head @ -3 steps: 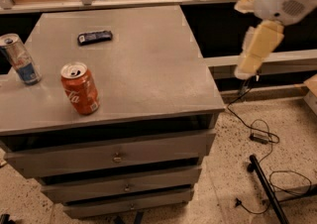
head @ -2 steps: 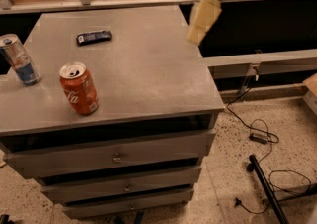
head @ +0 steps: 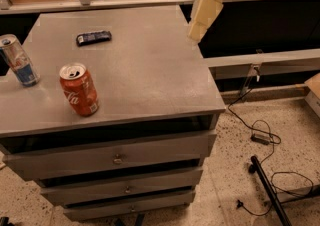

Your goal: Move rxbar blueberry near coke can

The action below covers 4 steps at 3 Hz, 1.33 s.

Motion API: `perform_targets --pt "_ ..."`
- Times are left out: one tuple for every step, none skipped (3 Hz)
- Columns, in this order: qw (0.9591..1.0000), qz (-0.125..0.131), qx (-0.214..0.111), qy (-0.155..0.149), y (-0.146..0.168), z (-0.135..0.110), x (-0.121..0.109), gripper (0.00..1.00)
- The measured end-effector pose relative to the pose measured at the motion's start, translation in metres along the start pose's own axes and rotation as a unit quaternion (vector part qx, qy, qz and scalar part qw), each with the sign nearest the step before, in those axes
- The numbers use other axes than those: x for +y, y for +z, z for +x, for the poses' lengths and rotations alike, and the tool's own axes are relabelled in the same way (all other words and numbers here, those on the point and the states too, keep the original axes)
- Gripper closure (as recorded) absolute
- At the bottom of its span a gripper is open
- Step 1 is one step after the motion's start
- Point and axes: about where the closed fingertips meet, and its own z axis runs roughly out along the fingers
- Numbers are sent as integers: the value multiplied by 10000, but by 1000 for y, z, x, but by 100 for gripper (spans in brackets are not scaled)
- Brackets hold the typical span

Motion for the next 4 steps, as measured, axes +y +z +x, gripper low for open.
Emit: perform_targets --pt "9954 3 -951 -81 13 -28 -9 0" --pt "9684 204 -2484 -37 33 -88 -48 0" --pt "9514 138 -3069 223 56 -135 -79 0" --pt "9464 -85 -3160 668 92 -178 -98 0"
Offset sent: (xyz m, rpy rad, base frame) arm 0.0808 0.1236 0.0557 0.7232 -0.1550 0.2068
